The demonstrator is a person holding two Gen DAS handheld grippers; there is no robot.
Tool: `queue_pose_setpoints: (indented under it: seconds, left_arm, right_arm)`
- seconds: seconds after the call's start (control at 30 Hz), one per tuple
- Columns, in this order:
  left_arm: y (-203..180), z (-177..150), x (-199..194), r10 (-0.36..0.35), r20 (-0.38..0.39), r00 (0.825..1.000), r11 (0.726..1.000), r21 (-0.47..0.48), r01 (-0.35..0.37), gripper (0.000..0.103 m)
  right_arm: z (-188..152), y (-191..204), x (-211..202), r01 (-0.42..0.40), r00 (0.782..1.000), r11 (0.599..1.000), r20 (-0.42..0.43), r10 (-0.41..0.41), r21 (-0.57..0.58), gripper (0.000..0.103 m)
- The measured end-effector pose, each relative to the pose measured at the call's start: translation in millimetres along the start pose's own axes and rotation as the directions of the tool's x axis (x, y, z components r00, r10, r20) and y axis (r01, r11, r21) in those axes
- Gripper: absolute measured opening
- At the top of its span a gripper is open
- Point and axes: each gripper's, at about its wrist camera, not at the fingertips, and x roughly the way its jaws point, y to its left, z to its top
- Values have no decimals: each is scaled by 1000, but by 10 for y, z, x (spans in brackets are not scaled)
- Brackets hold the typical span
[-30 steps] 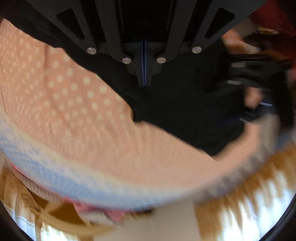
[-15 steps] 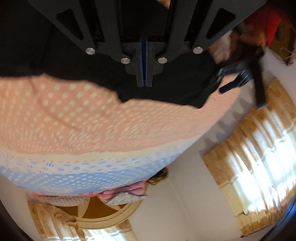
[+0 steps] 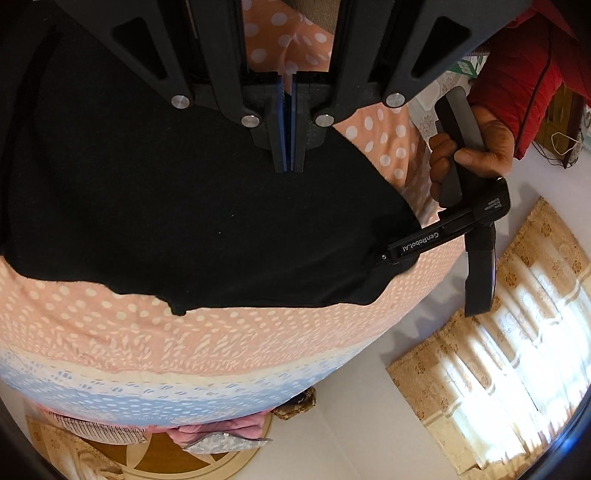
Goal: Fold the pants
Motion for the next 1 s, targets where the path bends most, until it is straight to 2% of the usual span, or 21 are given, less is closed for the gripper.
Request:
queue_pose_setpoints:
  seconds: [0.1,0.13,0.17,0.23,0.33,0.4,0.5,0.57,0.63,0.7,0.8,0.87,0.93,1.0]
  left_arm:
    - [-24,-7,-15,-13,3,1000,1000,0,13,38]
    - [-31,-2,-29,-28,5,1000,1000,-4,28,30]
    - [-52,25,-45,-47,8,999,999,-13,47,27]
    - [-69,61,-108,-58,29,998,998,-21,59,27]
    - [-176,142,-280,-99,63,993,995,-4,100,27]
    - [-295,222,-411,-136,97,986,991,24,135,27]
    - [-514,321,-574,-189,128,974,981,72,181,27]
    - [-687,371,-649,-224,144,964,972,111,209,27]
    - [-857,390,-705,-259,151,954,960,147,238,27]
    - [-1078,394,-733,-308,145,940,941,188,280,27]
    - [-1436,365,-782,-379,127,916,905,258,339,27]
    - [-1674,331,-812,-430,110,896,874,298,383,27]
    - [-1988,244,-863,-493,80,866,825,361,436,27]
    - [-2229,172,-898,-541,49,840,780,402,479,27]
  right_arm:
    - [-26,3,-17,-8,1000,1000,3,8,-7,3]
    - [-22,4,-22,-8,1000,1000,5,8,-10,3]
    - [-27,-2,-51,-8,1000,1000,14,8,-11,3]
    - [2,-48,-123,-6,999,1000,41,7,-3,3]
    - [28,-244,-394,7,990,998,137,-15,57,3]
    - [17,-431,-641,59,975,991,207,-82,116,3]
    - [-73,-749,-1007,127,939,965,285,-192,231,3]
    - [-176,-961,-1150,168,922,942,292,-255,292,3]
    - [-244,-1100,-1115,204,926,926,246,-288,319,3]
    - [-302,-1223,-1011,187,947,921,185,-261,342,3]
    - [-352,-1343,-1083,96,954,908,223,-201,408,3]
    - [-342,-1410,-1255,32,946,907,280,-163,421,3]
    - [-330,-1471,-1398,-28,929,898,344,-140,440,3]
    - [-358,-1514,-1565,-44,912,887,381,-151,459,3]
